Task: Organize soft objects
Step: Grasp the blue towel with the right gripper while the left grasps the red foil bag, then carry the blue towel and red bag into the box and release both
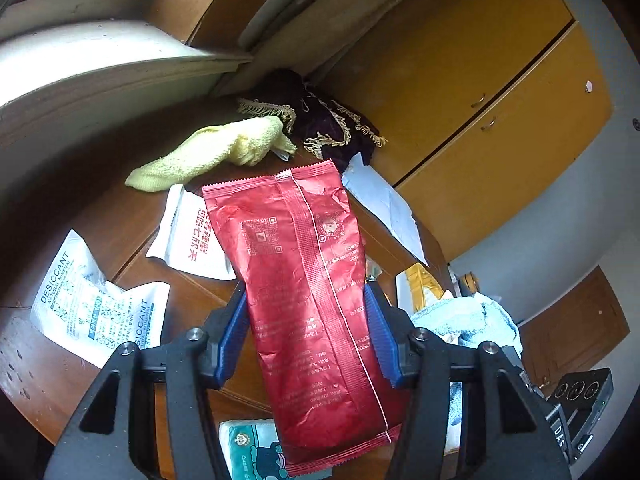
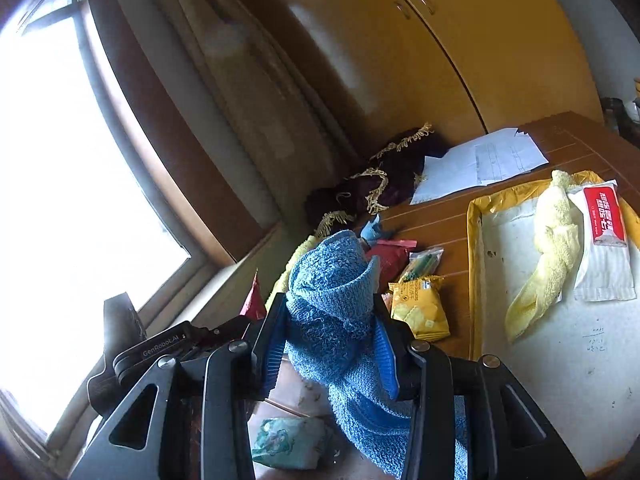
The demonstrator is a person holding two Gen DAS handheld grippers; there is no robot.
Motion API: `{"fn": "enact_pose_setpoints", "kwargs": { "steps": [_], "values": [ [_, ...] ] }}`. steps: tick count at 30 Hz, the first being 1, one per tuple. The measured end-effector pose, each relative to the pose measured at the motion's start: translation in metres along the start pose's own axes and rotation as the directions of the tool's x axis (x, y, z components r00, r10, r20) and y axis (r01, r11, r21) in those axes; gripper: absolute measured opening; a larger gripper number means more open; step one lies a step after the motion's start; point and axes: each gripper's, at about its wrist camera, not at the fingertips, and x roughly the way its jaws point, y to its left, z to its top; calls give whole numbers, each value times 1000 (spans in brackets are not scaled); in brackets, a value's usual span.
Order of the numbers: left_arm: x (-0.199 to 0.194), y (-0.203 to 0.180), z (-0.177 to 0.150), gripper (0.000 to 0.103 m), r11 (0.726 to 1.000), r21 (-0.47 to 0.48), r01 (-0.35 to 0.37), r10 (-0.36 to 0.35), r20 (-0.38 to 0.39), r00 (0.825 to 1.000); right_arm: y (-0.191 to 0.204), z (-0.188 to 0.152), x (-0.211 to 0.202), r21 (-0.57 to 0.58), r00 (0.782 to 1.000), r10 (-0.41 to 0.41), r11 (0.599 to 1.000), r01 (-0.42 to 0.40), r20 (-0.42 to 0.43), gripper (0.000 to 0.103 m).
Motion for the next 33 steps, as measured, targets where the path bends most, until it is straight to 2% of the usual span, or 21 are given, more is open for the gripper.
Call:
{"fn": "enact_pose_setpoints", "kwargs": {
  "steps": [3,7,11,15,18,21,25,30,33],
  "values": [
    [-8,-1,1,54,1000,24,16,-17,31,999,-2,0,-2,17,1000,16,1000,-16,12,40],
    [-15,-12,2,54,997,70,14,-20,85,996,-6,4,-11,24,999,-13,1000,12,31,41],
    [-12,-30,8,54,992,81,94,-99,52,994,-16,17,-34,44,994,-35,999,30,108,41],
    [-2,-64,8,54,973,121,194,-192,-30,981,-31,29,-51,67,984,-100,994,91,148,41],
    [11,-94,1,54,953,146,264,-249,-110,962,-45,34,-59,79,979,-143,988,132,148,41],
    [24,-126,-10,54,933,178,312,-279,-190,941,-63,36,-69,101,964,-218,974,204,152,41],
    [53,-159,-20,54,920,210,332,-272,-268,924,-90,39,-73,141,943,-313,945,296,116,41],
    [93,-180,-32,54,921,210,328,-233,-378,896,-115,30,-68,180,943,-327,933,313,56,41],
    [116,-188,-42,54,924,225,309,-191,-429,883,-121,23,-66,171,927,-374,915,366,18,41]
  ]
}}
